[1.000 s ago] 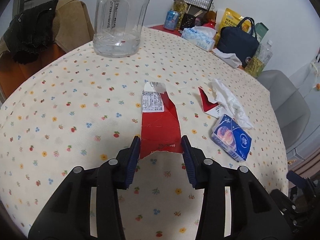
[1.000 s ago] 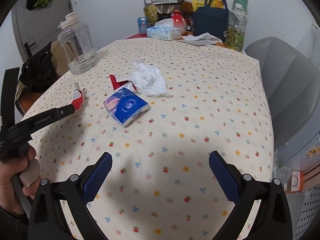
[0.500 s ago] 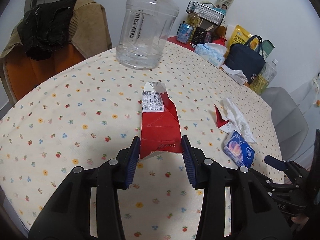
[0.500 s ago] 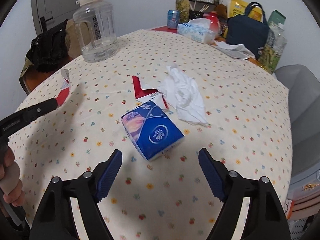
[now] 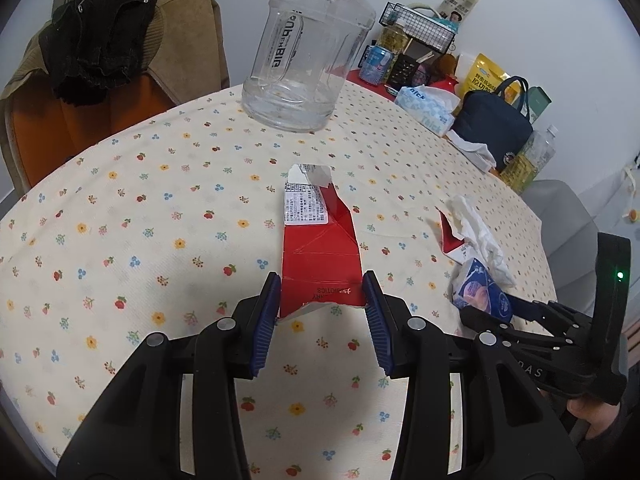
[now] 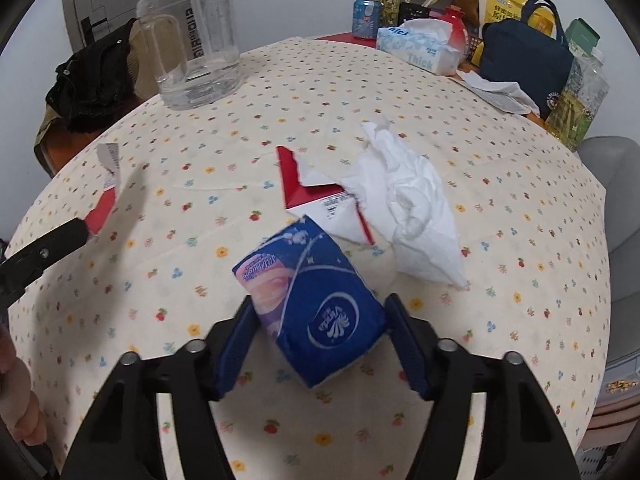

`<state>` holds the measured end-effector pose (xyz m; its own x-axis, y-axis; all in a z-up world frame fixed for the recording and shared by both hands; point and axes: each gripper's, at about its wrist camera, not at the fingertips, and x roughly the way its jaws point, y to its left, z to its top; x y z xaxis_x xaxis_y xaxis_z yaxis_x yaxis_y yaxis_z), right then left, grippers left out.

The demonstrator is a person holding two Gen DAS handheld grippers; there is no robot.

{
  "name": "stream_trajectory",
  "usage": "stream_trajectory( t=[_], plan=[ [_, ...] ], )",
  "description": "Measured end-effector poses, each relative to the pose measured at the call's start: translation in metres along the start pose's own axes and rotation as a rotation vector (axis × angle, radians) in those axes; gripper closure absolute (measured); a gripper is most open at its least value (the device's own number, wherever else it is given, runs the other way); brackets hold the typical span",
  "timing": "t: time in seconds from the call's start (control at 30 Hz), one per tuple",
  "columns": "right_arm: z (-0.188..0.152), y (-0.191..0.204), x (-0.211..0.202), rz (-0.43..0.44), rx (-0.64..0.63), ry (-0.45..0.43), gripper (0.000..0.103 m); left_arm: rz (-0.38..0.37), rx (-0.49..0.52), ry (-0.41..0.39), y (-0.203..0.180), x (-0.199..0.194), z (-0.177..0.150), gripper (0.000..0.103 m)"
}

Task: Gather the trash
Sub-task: 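Grasp the blue tissue pack with the right gripper while the left holds the red packet, then carry the red packet and blue tissue pack over the beige bin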

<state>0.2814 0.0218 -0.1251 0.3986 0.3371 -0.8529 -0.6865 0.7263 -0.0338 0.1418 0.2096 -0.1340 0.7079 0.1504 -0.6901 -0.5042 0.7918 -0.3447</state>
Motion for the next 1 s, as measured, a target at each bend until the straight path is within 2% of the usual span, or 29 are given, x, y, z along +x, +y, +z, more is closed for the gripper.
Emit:
stream_trajectory(
  t=[0.03, 0.13, 0.33, 0.47, 0.53, 0.7, 1.0],
  plan=[
    [-0.001, 0.002, -0.002, 0.013, -0.002, 0.001, 0.056, -0.002, 0.000, 0.000, 0.000, 0.000, 0.000, 0.061],
    [-0.011, 0.005, -0.010, 0.053, 0.010, 0.001, 0.060, -0.011, 0.008, -0.001, -0.004, -0.002, -0.001, 0.061],
    [-0.038, -0.009, -0.040, 0.102, 0.089, -0.051, 0.065, -0.041, 0.040, 0.005, -0.025, -0.004, -0.006, 0.061],
    [-0.058, -0.031, -0.066, 0.117, 0.186, -0.109, 0.065, -0.075, 0.079, 0.012, -0.049, -0.008, -0.014, 0.061],
    [-0.071, -0.050, -0.079, 0.135, 0.284, -0.140, 0.065, -0.094, 0.103, 0.015, -0.063, -0.010, -0.018, 0.061],
    [-0.103, -0.083, -0.103, 0.131, 0.415, -0.188, 0.065, -0.140, 0.162, 0.026, -0.096, -0.016, -0.029, 0.061],
    [-0.149, -0.128, -0.139, 0.055, 0.497, -0.232, 0.065, -0.208, 0.266, 0.054, -0.155, -0.019, -0.048, 0.061]
  ],
)
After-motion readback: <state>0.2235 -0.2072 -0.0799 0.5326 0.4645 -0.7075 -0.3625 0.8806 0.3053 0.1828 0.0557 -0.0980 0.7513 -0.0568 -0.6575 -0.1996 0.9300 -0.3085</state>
